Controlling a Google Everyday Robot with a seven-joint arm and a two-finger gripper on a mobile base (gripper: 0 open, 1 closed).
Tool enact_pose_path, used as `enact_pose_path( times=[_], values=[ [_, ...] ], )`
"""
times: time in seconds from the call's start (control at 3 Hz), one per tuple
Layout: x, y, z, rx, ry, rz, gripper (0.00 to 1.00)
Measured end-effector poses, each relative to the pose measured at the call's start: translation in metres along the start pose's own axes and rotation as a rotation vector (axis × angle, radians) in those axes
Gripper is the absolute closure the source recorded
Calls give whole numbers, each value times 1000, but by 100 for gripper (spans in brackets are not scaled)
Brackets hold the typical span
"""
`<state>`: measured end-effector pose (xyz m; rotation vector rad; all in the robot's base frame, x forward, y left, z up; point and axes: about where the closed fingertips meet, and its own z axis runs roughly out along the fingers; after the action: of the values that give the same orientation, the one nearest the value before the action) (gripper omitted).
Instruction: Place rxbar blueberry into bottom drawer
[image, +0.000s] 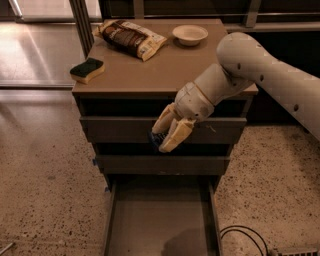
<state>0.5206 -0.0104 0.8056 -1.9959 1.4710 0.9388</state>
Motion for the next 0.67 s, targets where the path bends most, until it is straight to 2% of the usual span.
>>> enact_pose_path(
  times=[0.33,0.67],
  values=[
    [36,9,30,-28,1,48,100],
    [68,26,60,-55,-30,116,100]
  ],
)
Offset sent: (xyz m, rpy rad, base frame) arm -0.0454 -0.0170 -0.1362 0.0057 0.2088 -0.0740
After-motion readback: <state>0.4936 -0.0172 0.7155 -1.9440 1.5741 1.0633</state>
